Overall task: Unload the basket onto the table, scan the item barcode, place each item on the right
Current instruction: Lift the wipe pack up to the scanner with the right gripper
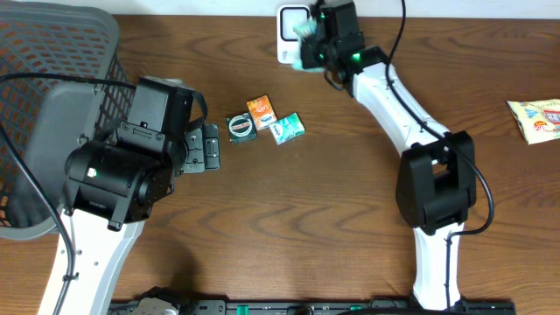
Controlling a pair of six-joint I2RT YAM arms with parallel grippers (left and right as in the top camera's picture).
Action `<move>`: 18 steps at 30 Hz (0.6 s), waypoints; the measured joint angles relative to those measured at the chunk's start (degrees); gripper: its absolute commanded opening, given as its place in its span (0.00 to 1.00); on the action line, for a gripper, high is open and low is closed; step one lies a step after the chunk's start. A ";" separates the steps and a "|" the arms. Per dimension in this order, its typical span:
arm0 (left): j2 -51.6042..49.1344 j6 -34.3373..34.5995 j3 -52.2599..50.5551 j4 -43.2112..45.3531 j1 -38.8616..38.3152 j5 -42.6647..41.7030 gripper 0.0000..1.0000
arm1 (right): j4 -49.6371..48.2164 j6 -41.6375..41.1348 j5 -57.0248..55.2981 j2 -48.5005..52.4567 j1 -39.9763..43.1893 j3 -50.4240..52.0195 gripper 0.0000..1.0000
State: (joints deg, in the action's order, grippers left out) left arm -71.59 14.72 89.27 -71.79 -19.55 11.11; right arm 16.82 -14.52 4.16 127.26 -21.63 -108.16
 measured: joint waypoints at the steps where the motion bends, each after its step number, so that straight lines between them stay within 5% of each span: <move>1: 0.00 0.00 0.00 0.00 0.00 0.00 0.98 | -3.19 -0.66 0.11 0.00 -0.46 0.00 0.01; 18: 0.00 0.00 0.00 -0.02 0.00 0.00 0.98 | -25.62 -2.32 -7.17 6.38 -1.60 -1.53 0.01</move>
State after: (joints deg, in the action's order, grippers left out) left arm -71.59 14.72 89.27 -71.81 -19.55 11.11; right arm -8.80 -16.84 -3.01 133.64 -23.22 -109.69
